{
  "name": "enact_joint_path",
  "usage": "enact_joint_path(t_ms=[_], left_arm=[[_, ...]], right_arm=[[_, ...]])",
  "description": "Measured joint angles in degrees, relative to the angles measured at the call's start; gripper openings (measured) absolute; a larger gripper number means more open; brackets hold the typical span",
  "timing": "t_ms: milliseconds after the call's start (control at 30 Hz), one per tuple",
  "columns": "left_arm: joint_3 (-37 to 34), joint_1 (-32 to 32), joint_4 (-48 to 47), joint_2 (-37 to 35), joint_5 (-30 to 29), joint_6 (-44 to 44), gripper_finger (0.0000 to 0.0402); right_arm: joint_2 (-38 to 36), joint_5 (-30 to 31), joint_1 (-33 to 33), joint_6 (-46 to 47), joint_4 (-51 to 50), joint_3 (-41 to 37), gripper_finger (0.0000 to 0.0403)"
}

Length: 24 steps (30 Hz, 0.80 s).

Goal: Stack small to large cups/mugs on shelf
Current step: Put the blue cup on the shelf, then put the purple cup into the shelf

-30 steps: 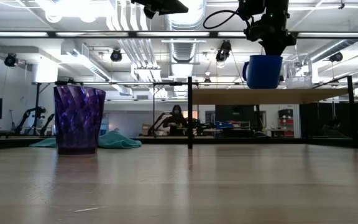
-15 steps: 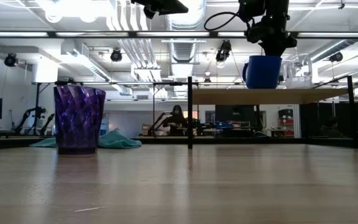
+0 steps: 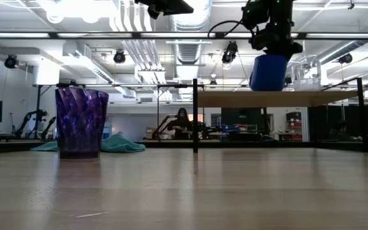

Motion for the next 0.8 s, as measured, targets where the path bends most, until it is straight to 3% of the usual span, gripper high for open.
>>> enact_joint_path(t_ms=[267,800], left_arm=[[-0.1,0.0,-0.6,0.0,0.0,0.0,0.0000],[-0.1,0.5,-0.4,0.0,0.0,0.0,0.0000]], right_arm=[[1.5,0.5,0.1,-1.1,-0.5,0.8,0.0108],[1.5,-0.3,0.1,-0.2,-3.4,11.6,0.0102]])
